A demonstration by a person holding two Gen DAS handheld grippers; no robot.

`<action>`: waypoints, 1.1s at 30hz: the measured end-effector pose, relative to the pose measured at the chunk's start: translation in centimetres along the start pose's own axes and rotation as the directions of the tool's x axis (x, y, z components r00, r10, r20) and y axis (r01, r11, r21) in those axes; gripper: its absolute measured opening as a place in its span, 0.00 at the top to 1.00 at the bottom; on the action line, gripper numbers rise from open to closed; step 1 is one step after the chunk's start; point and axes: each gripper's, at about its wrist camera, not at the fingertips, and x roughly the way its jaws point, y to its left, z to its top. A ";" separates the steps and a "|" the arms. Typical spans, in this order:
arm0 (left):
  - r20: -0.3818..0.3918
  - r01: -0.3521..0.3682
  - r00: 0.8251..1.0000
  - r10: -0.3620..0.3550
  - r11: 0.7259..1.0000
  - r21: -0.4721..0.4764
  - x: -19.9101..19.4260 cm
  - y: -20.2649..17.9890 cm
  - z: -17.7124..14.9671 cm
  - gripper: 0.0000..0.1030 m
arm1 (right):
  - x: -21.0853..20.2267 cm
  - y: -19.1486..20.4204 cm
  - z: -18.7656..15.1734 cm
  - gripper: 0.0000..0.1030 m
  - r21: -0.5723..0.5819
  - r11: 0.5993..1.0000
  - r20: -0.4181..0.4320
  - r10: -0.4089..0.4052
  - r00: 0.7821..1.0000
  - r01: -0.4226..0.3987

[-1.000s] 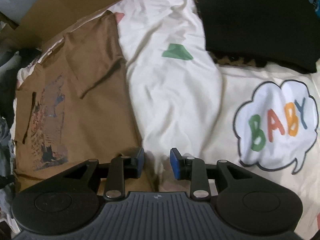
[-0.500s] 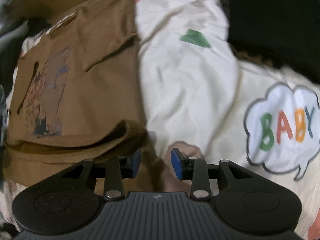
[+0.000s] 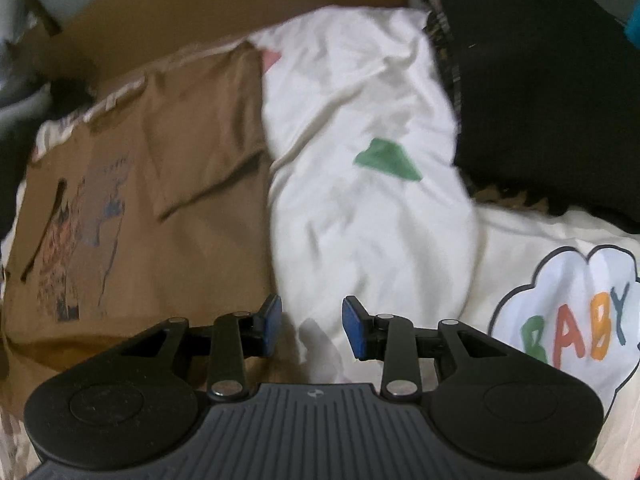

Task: Fold clothes
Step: 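Open both grippers and move them to the brown shirt hem, then close both grippers on the brown shirt hem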

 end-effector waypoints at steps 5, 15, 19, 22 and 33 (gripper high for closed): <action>0.017 0.010 1.000 -0.010 1.000 0.009 -1.1 0.3 -0.2 0.76 | -1.0 -1.9 -1.0 0.61 0.032 0.999 0.013 0.036 0.999 -0.036; 0.036 -0.002 0.999 0.002 1.000 0.003 -2.0 1.6 -0.7 0.76 | -1.1 -1.3 -3.0 0.61 -0.069 0.994 -0.011 0.087 0.996 -0.087; 0.038 0.003 0.999 -0.003 1.000 -0.011 -1.9 2.2 -0.9 0.76 | -0.4 0.6 -3.2 0.61 -0.143 0.986 -0.027 0.083 0.996 -0.086; 0.036 0.012 0.999 -0.011 1.000 -0.023 -1.9 2.6 -1.1 0.76 | 0.4 1.6 -2.9 0.61 -0.170 0.982 -0.033 0.073 0.997 -0.077; 0.074 0.043 0.996 -0.044 0.999 0.020 -2.9 2.9 -1.7 0.74 | 2.5 5.2 -2.3 0.90 -0.282 0.959 -0.039 0.010 0.999 -0.020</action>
